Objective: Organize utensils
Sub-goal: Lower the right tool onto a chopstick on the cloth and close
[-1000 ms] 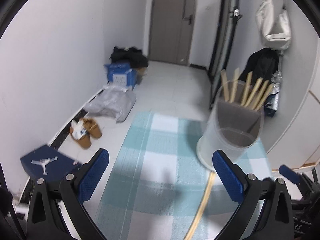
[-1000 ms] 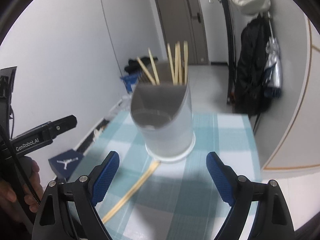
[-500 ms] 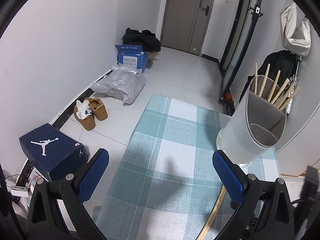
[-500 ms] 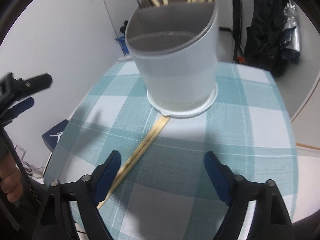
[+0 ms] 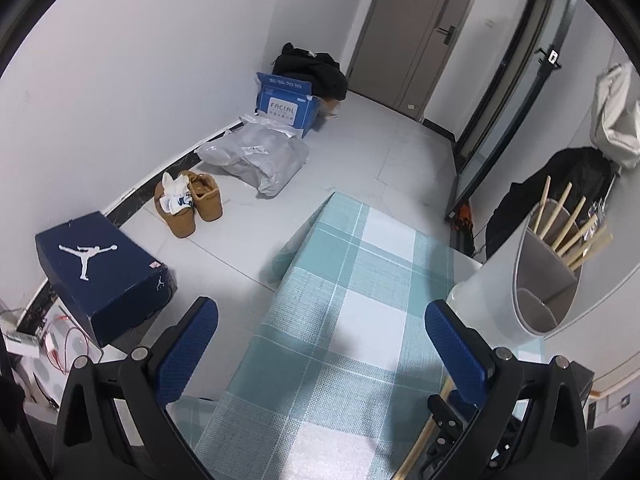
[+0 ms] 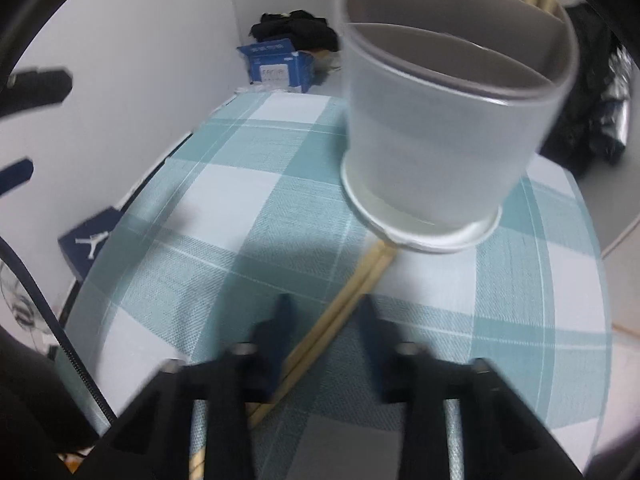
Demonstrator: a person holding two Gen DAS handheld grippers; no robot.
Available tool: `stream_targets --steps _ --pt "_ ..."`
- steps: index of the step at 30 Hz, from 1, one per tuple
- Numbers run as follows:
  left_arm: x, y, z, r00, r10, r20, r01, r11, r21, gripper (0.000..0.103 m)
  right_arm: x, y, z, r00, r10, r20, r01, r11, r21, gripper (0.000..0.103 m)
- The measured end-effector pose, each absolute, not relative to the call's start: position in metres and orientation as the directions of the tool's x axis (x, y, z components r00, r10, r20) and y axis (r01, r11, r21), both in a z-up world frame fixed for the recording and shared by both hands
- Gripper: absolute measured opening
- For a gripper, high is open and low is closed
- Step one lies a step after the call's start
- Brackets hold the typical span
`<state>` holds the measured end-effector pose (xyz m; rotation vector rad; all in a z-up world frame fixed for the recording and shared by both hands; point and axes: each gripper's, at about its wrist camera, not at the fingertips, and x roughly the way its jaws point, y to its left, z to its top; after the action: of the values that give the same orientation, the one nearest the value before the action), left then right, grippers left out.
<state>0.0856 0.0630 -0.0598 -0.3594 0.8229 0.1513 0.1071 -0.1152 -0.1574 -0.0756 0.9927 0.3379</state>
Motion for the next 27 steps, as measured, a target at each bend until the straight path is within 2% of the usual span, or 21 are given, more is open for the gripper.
stream_targets --steps 2,5,10,11,15,23,27 --pt "0.085 0.065 -0.060 0.670 -0.008 -0.742 -0.275 0.926 -0.258 0.102 0.104 -0.115 -0.156 0.486 0.261 -0.834 -0.334 0.937 0.098 0.014" --pt "0.085 0.068 -0.060 0.672 -0.014 -0.740 -0.279 0.922 -0.270 0.102 0.097 -0.114 -0.155 0.453 0.303 -0.838 -0.382 0.916 0.125 0.011" --pt "0.083 0.072 -0.059 0.675 -0.011 -0.738 -0.292 0.914 -0.280 0.102 0.076 -0.104 -0.151 0.373 0.368 -0.852 -0.507 0.850 0.144 0.011" --pt "0.082 0.073 -0.059 0.673 -0.007 -0.739 -0.296 0.913 -0.279 0.102 0.074 -0.103 -0.150 0.365 0.371 -0.854 -0.519 0.842 0.144 0.014" --pt "0.082 0.078 -0.058 0.673 0.000 -0.739 -0.313 0.906 -0.285 0.102 0.074 -0.109 -0.145 0.340 0.411 -0.846 -0.533 0.825 0.187 0.014" --pt "0.083 0.083 -0.060 0.666 -0.011 -0.746 -0.329 0.893 -0.306 0.102 0.086 -0.109 -0.146 0.336 0.375 -0.864 -0.536 0.830 0.152 0.016" --pt "0.083 0.084 -0.060 0.666 -0.011 -0.746 -0.330 0.892 -0.308 0.102 0.093 -0.105 -0.148 0.327 0.325 -0.887 -0.536 0.837 0.109 0.013"
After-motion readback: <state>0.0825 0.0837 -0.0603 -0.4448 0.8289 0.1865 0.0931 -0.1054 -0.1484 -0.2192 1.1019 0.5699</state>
